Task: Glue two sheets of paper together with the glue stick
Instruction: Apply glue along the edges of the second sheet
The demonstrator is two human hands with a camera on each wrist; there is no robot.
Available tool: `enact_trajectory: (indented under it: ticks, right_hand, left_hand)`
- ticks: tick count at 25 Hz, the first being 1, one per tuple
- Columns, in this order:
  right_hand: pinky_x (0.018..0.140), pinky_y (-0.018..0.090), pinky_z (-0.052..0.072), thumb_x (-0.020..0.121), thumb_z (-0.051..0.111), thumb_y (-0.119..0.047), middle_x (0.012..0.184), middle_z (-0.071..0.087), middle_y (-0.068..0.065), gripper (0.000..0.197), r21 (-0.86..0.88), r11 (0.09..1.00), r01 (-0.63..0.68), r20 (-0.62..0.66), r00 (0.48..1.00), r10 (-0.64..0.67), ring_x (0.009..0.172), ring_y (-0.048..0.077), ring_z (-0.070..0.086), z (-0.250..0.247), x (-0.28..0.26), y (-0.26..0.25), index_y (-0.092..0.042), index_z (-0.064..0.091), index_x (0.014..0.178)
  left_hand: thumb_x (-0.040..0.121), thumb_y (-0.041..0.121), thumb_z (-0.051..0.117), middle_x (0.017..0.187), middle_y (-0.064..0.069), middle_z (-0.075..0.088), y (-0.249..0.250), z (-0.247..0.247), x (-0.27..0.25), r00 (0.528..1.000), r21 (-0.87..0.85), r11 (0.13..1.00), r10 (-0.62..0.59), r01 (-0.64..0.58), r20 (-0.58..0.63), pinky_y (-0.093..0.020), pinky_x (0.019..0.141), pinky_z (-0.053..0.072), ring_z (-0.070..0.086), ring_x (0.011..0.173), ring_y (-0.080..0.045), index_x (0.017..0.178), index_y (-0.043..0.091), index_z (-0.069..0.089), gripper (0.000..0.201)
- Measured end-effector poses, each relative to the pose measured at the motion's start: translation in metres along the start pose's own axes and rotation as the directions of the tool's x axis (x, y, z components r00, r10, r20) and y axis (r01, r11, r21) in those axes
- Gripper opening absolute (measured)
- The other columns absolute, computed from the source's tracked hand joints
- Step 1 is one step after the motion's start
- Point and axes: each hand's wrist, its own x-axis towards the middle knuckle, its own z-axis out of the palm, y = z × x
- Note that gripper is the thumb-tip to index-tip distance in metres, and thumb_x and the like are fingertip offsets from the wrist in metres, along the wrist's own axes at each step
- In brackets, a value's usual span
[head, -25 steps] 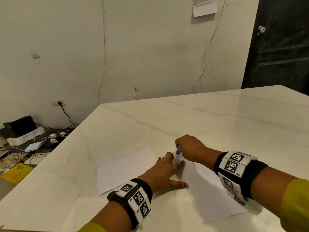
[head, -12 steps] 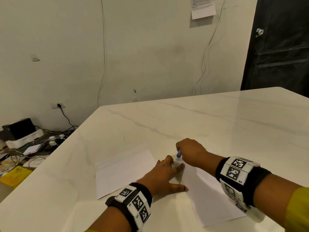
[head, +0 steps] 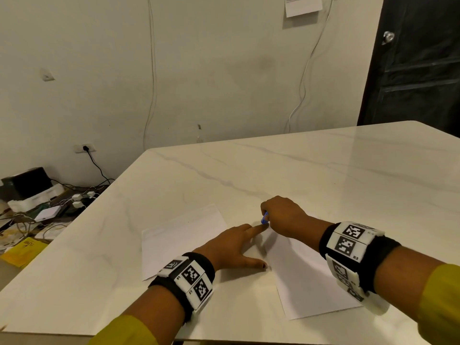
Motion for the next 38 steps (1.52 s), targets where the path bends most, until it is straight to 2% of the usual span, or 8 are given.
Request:
enact_trajectory:
  ticks: [5,10,16,21,24,28,32,38]
  right_hand:
    - [0.075,0.030,0.042,0.088,0.052,-0.003,0.118,0.061,0.013,0.027,-0.018,1.000,-0.005,0.002,1.000,0.005,0.087,0.021,0.051,0.001,0.000,0.000,-0.007,0.059,0.114]
    - [0.074,0.028,0.036,0.089,0.050,-0.003,0.120,0.059,0.014,0.028,-0.023,1.000,0.013,0.007,1.000,-0.013,0.085,0.019,0.043,0.001,-0.003,-0.001,-0.006,0.057,0.116]
    - [0.073,0.028,0.034,0.089,0.049,-0.003,0.120,0.059,0.014,0.027,-0.024,1.000,0.010,0.018,1.000,-0.010,0.084,0.020,0.042,0.000,-0.009,-0.002,-0.006,0.057,0.115]
    - [0.072,0.028,0.036,0.087,0.049,0.000,0.115,0.060,0.014,0.029,-0.037,0.999,0.030,0.025,0.999,-0.030,0.083,0.020,0.044,0.004,-0.018,-0.003,-0.007,0.059,0.114]
    - [0.069,0.028,0.034,0.086,0.048,0.001,0.100,0.055,0.013,0.030,-0.038,0.998,0.053,0.023,0.998,-0.052,0.081,0.021,0.042,0.005,-0.028,-0.003,-0.007,0.058,0.113]
    - [0.051,0.019,0.024,0.087,0.048,0.000,0.109,0.058,0.014,0.029,-0.034,0.997,0.073,0.026,0.997,-0.073,0.081,0.021,0.041,0.008,-0.038,-0.002,-0.008,0.058,0.114]
    - [0.066,0.026,0.033,0.087,0.049,-0.001,0.096,0.052,0.010,0.028,-0.031,0.997,0.064,0.034,0.997,-0.063,0.081,0.021,0.042,0.010,-0.045,0.000,-0.008,0.058,0.113]
    - [0.069,0.027,0.033,0.089,0.049,-0.002,0.112,0.059,0.013,0.028,-0.035,0.994,0.104,0.048,0.994,-0.102,0.081,0.021,0.043,0.012,-0.058,0.001,-0.011,0.058,0.114]
  left_hand:
    - [0.088,0.044,0.058,0.147,-0.003,0.038,-0.001,0.001,0.003,0.997,-0.002,0.999,-0.051,0.050,-0.057,-0.029,0.108,0.034,0.042,0.131,-0.020,0.146,0.017,0.025,0.072]
    - [0.096,0.041,0.043,0.161,0.002,-0.001,0.010,0.003,0.011,0.994,0.150,0.983,-0.106,0.107,-0.016,-0.033,0.115,0.028,0.023,0.144,-0.020,0.150,0.010,0.013,0.070]
    - [0.098,0.031,0.034,0.157,-0.001,0.018,0.016,0.009,0.013,0.991,0.170,0.976,-0.134,0.137,-0.032,-0.035,0.113,0.031,0.025,0.139,-0.019,0.143,0.004,0.032,0.052]
    - [0.099,0.019,0.029,0.159,-0.001,0.015,0.014,0.010,0.014,0.989,0.165,0.975,-0.147,0.149,-0.025,-0.036,0.115,0.029,0.027,0.139,-0.020,0.146,0.005,0.026,0.049]
    - [0.100,0.017,0.029,0.159,-0.002,0.015,0.013,0.011,0.015,0.990,0.185,0.973,-0.137,0.140,-0.030,-0.035,0.114,0.030,0.027,0.138,-0.021,0.147,0.006,0.024,0.049]
    - [0.100,0.017,0.028,0.159,0.000,0.012,0.012,0.014,0.015,0.990,0.181,0.973,-0.141,0.144,-0.030,-0.034,0.114,0.029,0.025,0.140,-0.020,0.149,0.007,0.019,0.051]
    - [0.101,0.019,0.028,0.160,0.000,0.010,0.010,0.015,0.016,0.989,0.182,0.972,-0.144,0.145,-0.022,-0.035,0.115,0.028,0.022,0.141,-0.019,0.149,0.007,0.016,0.051]
    - [0.101,0.031,0.030,0.159,-0.003,0.016,0.011,0.013,0.019,0.989,0.170,0.974,-0.145,0.150,-0.039,-0.033,0.116,0.025,0.022,0.142,-0.020,0.148,0.006,0.021,0.054]
